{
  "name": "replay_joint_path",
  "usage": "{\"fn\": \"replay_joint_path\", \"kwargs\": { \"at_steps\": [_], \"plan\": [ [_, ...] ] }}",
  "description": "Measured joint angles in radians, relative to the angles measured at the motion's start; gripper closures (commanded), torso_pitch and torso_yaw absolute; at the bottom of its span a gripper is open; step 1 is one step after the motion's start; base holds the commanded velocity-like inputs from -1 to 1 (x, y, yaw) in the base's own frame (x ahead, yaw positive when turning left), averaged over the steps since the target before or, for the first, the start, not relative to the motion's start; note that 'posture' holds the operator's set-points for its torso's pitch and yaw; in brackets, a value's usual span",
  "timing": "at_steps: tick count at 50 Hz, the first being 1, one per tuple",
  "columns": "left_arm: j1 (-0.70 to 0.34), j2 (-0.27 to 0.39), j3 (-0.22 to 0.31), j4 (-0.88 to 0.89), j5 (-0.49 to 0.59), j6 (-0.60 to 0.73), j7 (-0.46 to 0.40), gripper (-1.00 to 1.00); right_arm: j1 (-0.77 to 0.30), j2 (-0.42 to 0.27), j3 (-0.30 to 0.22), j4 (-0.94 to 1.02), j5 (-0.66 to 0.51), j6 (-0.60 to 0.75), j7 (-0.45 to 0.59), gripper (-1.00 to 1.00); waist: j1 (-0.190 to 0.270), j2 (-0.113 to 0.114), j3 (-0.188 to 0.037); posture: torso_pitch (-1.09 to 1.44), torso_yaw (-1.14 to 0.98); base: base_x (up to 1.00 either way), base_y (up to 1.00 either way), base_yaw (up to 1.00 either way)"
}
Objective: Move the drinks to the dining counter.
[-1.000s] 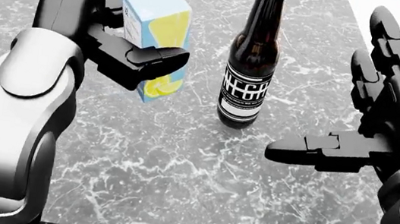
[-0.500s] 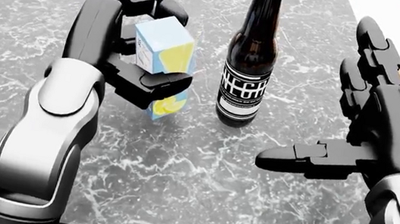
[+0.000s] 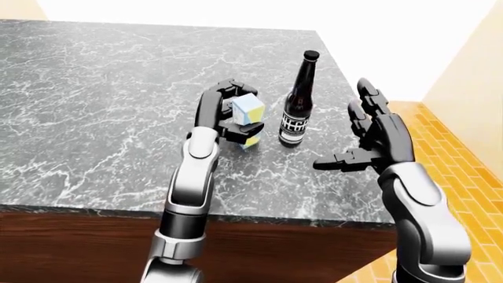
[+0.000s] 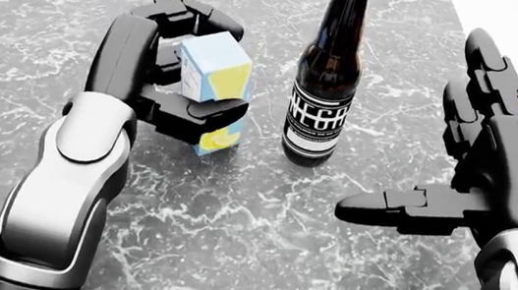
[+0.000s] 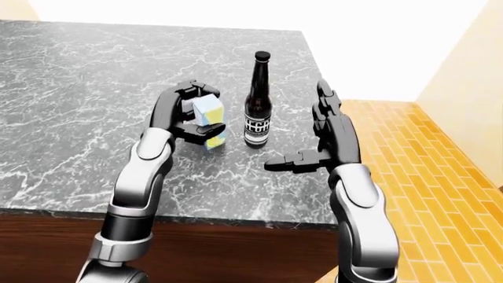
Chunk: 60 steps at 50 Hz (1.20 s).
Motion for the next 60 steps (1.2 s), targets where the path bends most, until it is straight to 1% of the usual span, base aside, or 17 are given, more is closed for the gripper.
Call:
{"fn": "replay_joint_path", "kwargs": {
  "at_steps": [1,3,10,13,17,19,23,26,35,36,39,42,49,52,55,56,60],
  "plan": [
    [0.001,0.0,0.0,-0.001,0.0,0.0,-0.001,0.33,0.001,0.0,0.0,0.002,-0.001,-0.002,0.0,-1.0,0.0,0.0,0.0,0.0,0.0,0.0,0.0,0.0],
    [0.001,-0.001,-0.002,0.002,0.0,-0.005,-0.002,0.19,0.005,0.0,0.0,0.006,-0.002,-0.009,0.001,-1.0,0.001,0.0,-0.001,0.0,0.0,0.0,0.0,0.0],
    [0.008,-0.003,-0.005,0.0,0.005,-0.008,-0.009,0.04,0.008,0.001,-0.002,-0.003,-0.001,-0.01,0.001,-1.0,0.001,0.0,-0.002,0.0,0.0,0.0,0.0,0.0],
    [0.008,-0.004,-0.002,-0.007,0.007,-0.006,-0.01,-0.26,0.008,0.0,-0.003,-0.002,-0.001,-0.011,0.001,-1.0,0.001,-0.001,-0.002,0.0,0.0,0.0,0.0,0.0],
    [0.005,-0.004,0.0,-0.021,0.006,-0.012,-0.013,-0.31,0.009,0.001,-0.004,0.003,-0.001,-0.013,0.0,-1.0,0.001,-0.001,-0.004,0.0,0.0,0.0,0.0,0.0],
    [0.004,-0.004,-0.001,-0.022,0.005,-0.016,-0.015,-0.49,0.01,0.002,-0.003,0.006,-0.002,-0.015,-0.001,-1.0,0.001,0.0,-0.006,0.0,0.0,0.0,0.0,0.0],
    [0.011,-0.005,-0.003,-0.026,0.005,-0.014,-0.02,-0.56,0.01,0.001,-0.003,0.004,-0.001,-0.014,-0.002,-1.0,0.001,0.001,-0.006,0.0,0.0,0.0,0.0,0.0],
    [0.017,-0.004,-0.003,-0.045,0.004,0.003,-0.026,-0.68,0.009,0.0,0.001,0.003,-0.003,-0.013,-0.001,-1.0,0.0,0.001,-0.005,0.0,0.0,0.0,0.0,0.0],
    [0.024,0.032,0.025,-0.161,-0.014,0.077,-0.046,-0.78,-0.013,-0.005,-0.003,-0.034,-0.003,0.024,0.001,-1.0,-0.001,0.003,-0.005,0.0,0.0,0.0,0.0,0.0],
    [0.026,0.038,0.03,-0.174,-0.018,0.083,-0.048,-0.92,-0.016,-0.006,-0.005,-0.034,-0.002,0.026,0.0,-1.0,-0.001,0.004,-0.005,0.0,0.0,0.0,0.0,0.0],
    [0.031,0.052,0.042,-0.198,-0.026,0.098,-0.047,-0.93,-0.023,-0.01,-0.005,-0.039,-0.003,0.034,-0.005,-1.0,0.001,0.006,-0.007,0.0,0.0,-0.14,0.0,0.0],
    [0.04,0.055,0.042,-0.223,-0.029,0.12,-0.044,-0.97,-0.032,-0.011,-0.001,-0.037,-0.006,0.04,-0.008,-1.0,-0.002,0.016,-0.025,0.0,0.0,-0.6,0.0,0.0],
    [0.052,0.054,0.032,-0.262,-0.039,0.142,-0.048,-1.0,-0.026,-0.008,0.002,-0.048,-0.011,0.055,-0.009,-1.0,-0.004,0.032,-0.016,0.0,0.0,-0.7,0.0,0.0],
    [0.059,0.059,0.039,-0.287,-0.039,0.15,-0.046,-1.0,-0.028,-0.002,0.003,-0.051,-0.008,0.05,-0.009,-1.0,0.002,0.024,-0.016,0.0,0.0,-0.81,0.0,0.0],
    [0.075,0.061,0.047,-0.31,-0.034,0.165,-0.042,-1.0,-0.023,0.002,0.011,-0.044,-0.002,0.038,-0.008,-1.0,0.003,0.057,-0.018,0.0,0.0,-0.84,0.0,0.0],
    [0.076,0.06,0.047,-0.314,-0.033,0.169,-0.041,-1.0,-0.022,0.002,0.012,-0.039,-0.002,0.036,-0.008,-1.0,-0.001,0.062,-0.023,0.0,0.0,-0.84,0.0,0.0],
    [0.085,0.056,0.039,-0.35,-0.036,0.18,-0.045,-1.0,-0.021,0.006,0.009,-0.021,-0.004,0.027,-0.012,-1.0,-0.009,0.042,-0.032,0.0,0.0,-0.83,-0.01,0.0]
  ]
}}
